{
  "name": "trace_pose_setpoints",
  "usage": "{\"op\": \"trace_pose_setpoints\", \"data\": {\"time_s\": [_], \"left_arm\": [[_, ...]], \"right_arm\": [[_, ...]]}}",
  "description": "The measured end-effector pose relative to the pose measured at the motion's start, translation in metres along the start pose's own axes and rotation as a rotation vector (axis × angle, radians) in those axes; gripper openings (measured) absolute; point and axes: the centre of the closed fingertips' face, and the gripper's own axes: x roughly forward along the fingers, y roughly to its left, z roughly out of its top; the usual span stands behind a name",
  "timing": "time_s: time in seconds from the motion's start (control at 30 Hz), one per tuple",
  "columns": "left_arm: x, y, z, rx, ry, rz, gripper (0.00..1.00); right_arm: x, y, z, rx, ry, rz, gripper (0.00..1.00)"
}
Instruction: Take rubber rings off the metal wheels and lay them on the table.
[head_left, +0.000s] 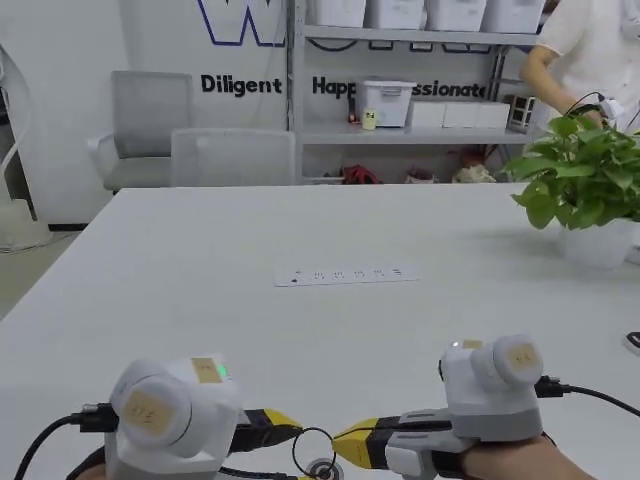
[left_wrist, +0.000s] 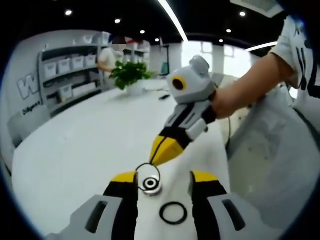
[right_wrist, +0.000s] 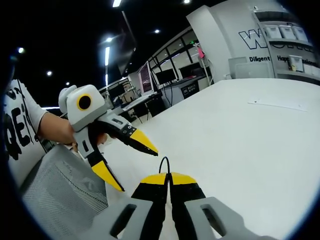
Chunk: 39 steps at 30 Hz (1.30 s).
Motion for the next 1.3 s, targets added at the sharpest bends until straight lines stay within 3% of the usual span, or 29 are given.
{"op": "trace_pose_setpoints", "data": {"time_s": [0.5,0.73,1.3], "left_arm": [[-0.026,-0.003,0.009,-0.010,-0.042,0.021,0.51],[-0.038,0.002,0.008,-0.030,-0.045,0.046,0.55],[-0.056,-0.002,0.004,-0.071,-0.063,0.061,0.67]], "right_arm": [[-0.007,0.012,0.012,-0.016,-0.025,0.015,0.00],[-0.007,0.021,0.010,-0.036,-0.011,0.031,0.00],[-0.006,0.036,0.018,-0.042,-0.017,0.070,0.00]]}}
